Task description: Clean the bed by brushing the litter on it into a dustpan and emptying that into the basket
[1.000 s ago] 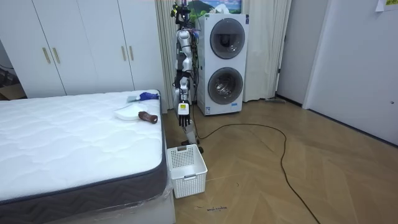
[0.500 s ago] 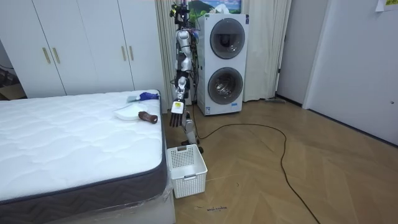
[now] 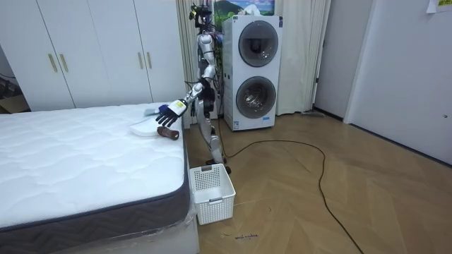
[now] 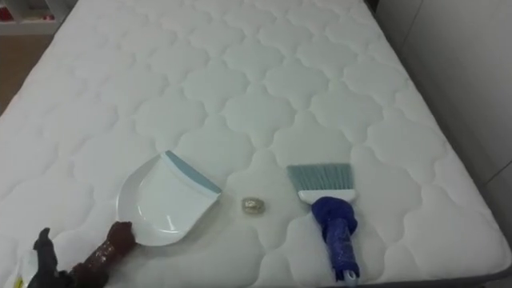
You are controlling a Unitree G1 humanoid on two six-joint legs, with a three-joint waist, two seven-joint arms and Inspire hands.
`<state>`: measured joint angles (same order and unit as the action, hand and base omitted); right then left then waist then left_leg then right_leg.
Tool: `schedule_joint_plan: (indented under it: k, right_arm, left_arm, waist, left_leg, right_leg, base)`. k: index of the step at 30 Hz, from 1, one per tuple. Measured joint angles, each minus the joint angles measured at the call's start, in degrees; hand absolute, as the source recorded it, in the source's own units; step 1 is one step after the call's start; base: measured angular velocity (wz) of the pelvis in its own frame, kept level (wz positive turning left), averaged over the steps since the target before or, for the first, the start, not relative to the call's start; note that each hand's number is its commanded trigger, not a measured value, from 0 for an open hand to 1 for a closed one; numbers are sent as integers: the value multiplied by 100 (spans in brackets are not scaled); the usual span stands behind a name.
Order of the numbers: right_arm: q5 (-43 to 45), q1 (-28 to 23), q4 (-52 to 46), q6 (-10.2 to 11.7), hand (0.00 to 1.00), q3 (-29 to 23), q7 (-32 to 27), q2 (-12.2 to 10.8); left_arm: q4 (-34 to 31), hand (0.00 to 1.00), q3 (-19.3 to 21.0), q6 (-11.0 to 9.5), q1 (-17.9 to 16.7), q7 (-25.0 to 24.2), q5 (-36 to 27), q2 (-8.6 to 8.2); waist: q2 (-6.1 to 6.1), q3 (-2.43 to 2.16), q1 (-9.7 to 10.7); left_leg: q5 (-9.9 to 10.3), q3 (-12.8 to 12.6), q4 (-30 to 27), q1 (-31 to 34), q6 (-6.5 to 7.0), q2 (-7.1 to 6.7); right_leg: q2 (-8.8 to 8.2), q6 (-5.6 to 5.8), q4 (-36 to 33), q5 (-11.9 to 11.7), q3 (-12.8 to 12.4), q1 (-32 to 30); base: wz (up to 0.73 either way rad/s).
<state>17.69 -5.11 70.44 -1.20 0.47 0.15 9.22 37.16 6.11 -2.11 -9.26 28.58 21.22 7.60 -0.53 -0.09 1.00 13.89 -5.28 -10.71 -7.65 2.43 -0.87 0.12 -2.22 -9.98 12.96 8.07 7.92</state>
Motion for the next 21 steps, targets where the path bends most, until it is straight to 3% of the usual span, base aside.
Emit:
schedule_joint_plan:
  k: [8,18,21]
  right_arm:
    - [-280,-38,21,89,0,86,8,8]
    - [-578,16,76,133,0,178,65,10]
    - [-661,139,85,134,0,294,113,59]
  left_arm:
    - [-136,0,-321,-328,-35,213,92,1]
    - [-132,0,-584,-460,61,190,95,19]
    - [-110,0,-825,-505,230,163,92,105]
  waist:
    - [-81,20,10]
    - [-124,19,37]
    - [-108,50,39]
  left_leg:
    - [0,24,1,-2,0,1]
    - [0,72,-111,326,0,4]
    - [0,71,-234,531,1,9]
  right_leg:
    - [0,0,18,0,54,24]
    - [-22,-4,-109,-2,164,-290]
    - [-37,-8,-237,-5,167,-473]
  base:
    - [0]
    - [2]
    - [0]
